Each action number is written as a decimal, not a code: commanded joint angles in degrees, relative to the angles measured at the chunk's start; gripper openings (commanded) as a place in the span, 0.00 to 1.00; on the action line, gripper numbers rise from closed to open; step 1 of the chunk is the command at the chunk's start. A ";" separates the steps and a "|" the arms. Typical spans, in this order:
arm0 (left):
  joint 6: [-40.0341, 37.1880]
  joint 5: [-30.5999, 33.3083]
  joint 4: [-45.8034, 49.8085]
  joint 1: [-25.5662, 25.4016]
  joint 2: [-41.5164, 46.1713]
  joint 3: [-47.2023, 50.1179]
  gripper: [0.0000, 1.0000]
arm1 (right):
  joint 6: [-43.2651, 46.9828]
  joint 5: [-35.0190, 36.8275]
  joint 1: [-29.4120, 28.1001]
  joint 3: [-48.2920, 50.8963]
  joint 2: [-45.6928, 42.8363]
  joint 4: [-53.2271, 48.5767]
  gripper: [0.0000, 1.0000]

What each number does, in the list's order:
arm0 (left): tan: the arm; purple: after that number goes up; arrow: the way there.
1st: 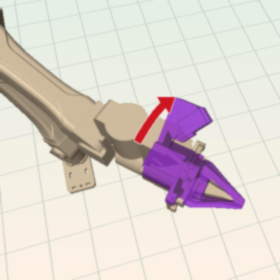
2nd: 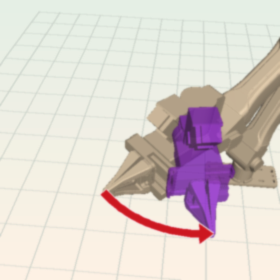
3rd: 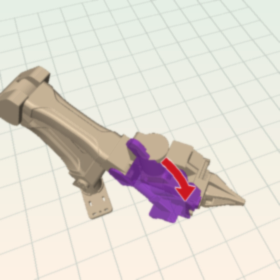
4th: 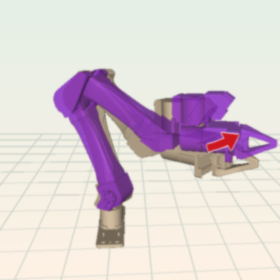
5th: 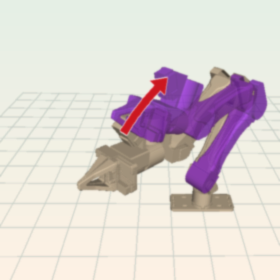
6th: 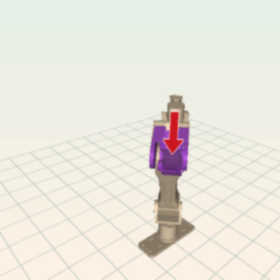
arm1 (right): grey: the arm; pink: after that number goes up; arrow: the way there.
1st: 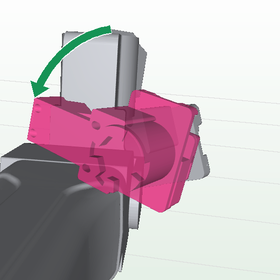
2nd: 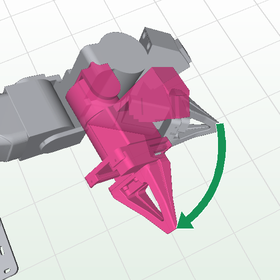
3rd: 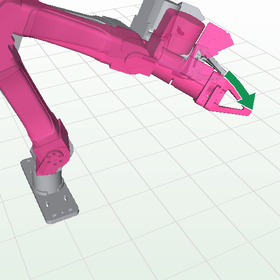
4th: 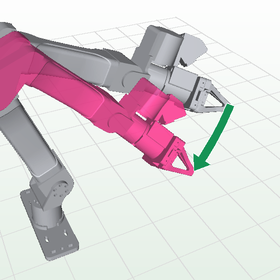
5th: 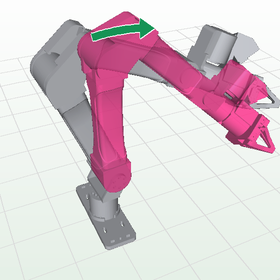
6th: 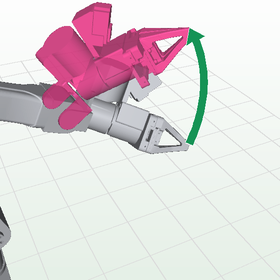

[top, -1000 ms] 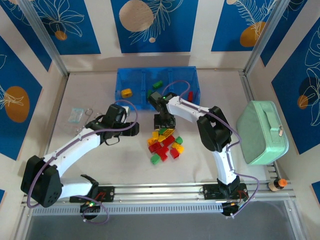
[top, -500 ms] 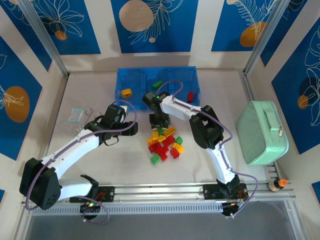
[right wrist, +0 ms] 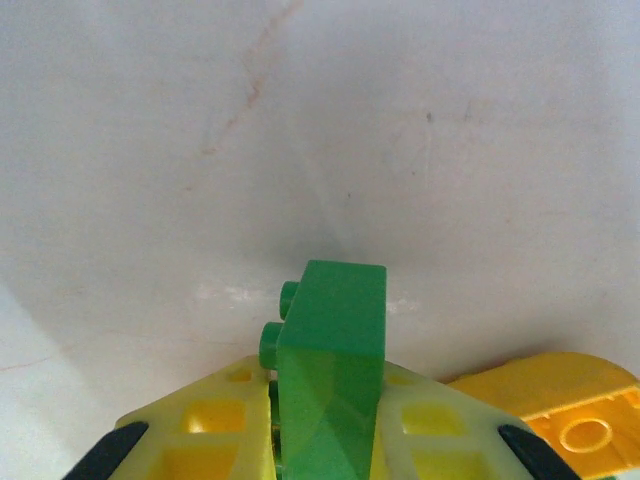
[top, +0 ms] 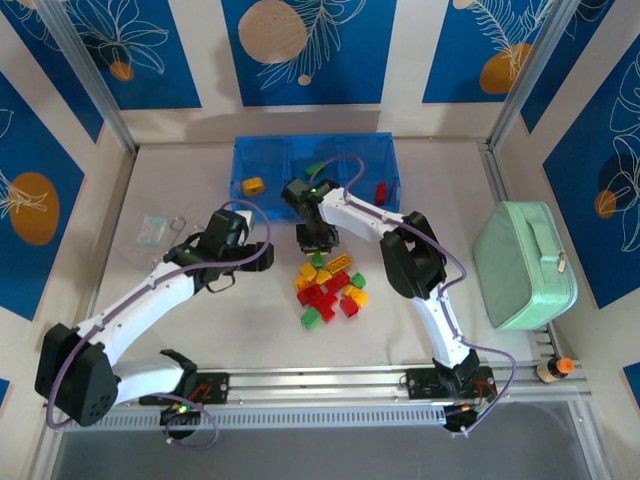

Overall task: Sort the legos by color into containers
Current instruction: Pick up the lego from the center of the table, then place the lego in the container.

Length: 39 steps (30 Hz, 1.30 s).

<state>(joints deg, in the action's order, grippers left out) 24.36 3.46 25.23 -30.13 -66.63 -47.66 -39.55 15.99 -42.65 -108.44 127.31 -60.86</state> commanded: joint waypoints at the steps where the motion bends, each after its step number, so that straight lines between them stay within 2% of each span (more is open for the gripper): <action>1: -0.54 -0.95 -3.25 0.29 4.57 2.64 0.76 | 1.52 2.26 0.23 -4.84 -4.65 -2.04 0.12; 10: -0.39 -0.04 -0.86 0.26 8.16 4.77 0.76 | 6.22 3.00 4.95 -19.77 -1.36 -4.74 0.11; 17: 2.97 -3.99 -4.71 0.16 13.04 10.38 0.76 | 9.49 1.18 8.56 -29.80 4.95 -4.09 0.12; 22: 5.37 -4.33 -4.96 0.07 16.77 14.14 0.76 | 9.71 -0.67 10.89 -36.73 9.92 -4.24 0.12; 32: 7.01 -5.27 -4.99 0.09 17.67 16.12 0.76 | 10.34 -0.39 12.11 -39.55 13.88 -0.73 0.13; 35: 5.44 -6.67 -4.86 -0.25 17.59 15.47 0.76 | 10.69 -0.18 12.38 -41.34 15.08 -0.93 0.16; 39: 3.34 -4.93 -1.89 -0.97 17.32 13.07 0.76 | 10.45 0.07 12.60 -44.00 15.73 -1.46 0.17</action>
<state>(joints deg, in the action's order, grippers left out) 29.52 -1.48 22.00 -30.50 -49.56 -32.23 -29.95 16.49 -30.44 -149.86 141.88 -62.26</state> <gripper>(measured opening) 0.759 0.200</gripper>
